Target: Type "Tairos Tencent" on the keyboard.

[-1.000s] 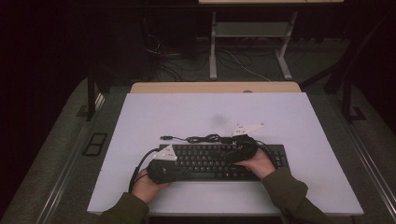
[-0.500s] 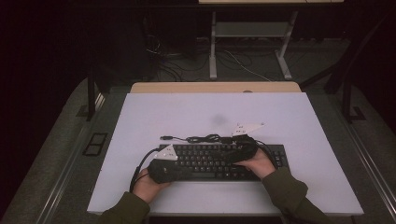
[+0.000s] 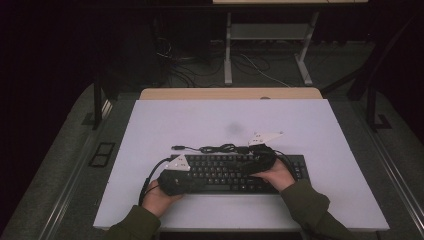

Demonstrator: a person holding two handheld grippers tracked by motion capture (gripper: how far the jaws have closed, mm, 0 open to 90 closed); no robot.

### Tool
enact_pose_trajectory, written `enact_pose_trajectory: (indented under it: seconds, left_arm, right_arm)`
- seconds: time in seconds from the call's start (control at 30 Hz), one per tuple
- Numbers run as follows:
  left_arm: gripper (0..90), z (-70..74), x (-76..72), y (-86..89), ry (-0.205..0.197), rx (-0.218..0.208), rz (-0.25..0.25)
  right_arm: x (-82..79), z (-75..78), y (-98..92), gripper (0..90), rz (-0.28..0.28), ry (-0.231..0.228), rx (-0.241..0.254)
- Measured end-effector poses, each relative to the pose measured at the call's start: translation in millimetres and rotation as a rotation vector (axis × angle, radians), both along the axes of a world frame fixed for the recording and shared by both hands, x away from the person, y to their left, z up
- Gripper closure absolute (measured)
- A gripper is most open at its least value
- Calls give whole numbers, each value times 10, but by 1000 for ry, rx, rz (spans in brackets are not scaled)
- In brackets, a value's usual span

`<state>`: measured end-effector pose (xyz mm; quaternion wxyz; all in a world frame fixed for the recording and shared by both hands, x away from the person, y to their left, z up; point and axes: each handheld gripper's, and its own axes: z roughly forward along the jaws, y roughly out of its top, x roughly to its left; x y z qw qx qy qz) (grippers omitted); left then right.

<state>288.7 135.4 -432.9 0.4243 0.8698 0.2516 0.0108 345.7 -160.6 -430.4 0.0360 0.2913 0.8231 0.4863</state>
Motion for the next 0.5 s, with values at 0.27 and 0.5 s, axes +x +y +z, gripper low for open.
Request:
enact_pose_trajectory:
  seconds: [0.27, 0.5]
  left_arm:
    - [816, 15, 14, 19, -6, -27, 29]
    - [594, 40, 54, 47, -8, -45, 74]
  right_arm:
    - [-2, 5, -4, 235, 5, -6, -3]
    - [-10, 6, -25, 242, 9, 3, -3]
